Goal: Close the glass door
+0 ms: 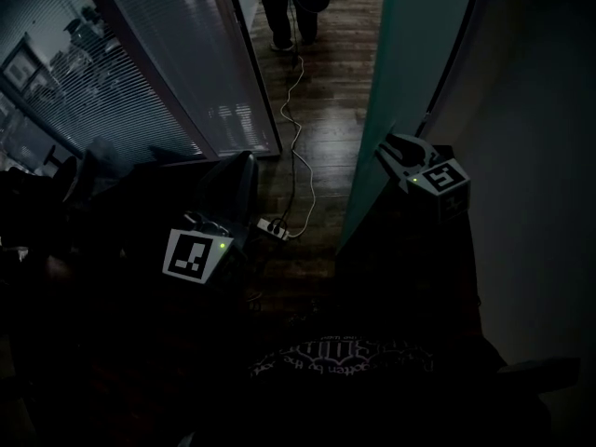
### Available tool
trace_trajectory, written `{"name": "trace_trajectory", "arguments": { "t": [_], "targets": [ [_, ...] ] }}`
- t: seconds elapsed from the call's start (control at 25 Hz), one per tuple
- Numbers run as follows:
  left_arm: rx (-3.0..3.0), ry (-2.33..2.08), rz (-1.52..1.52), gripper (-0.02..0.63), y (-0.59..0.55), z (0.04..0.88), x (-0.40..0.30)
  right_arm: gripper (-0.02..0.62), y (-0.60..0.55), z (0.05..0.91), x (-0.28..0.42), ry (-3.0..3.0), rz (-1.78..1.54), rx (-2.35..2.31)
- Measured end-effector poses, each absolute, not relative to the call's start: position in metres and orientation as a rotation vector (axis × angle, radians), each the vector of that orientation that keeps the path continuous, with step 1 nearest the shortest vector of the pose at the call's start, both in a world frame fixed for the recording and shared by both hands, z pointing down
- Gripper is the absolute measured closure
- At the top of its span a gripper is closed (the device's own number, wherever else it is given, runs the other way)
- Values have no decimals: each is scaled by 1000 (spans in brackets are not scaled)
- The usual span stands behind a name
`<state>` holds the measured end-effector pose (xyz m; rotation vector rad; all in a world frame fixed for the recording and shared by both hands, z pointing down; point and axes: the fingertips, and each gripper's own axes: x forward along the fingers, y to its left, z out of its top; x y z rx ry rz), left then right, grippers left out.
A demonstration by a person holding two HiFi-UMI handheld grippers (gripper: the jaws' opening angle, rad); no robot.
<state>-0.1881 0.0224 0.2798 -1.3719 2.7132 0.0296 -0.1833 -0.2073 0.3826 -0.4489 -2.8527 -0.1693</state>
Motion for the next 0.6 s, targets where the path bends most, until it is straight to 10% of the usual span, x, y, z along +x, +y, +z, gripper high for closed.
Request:
{"name": "trace_trajectory", "arguments": {
  "t": [0.6],
  "targets": [
    [-1279, 2775, 27, 604, 54, 289, -202, 480, -191, 386, -217, -2857, -145, -432]
  ]
}}
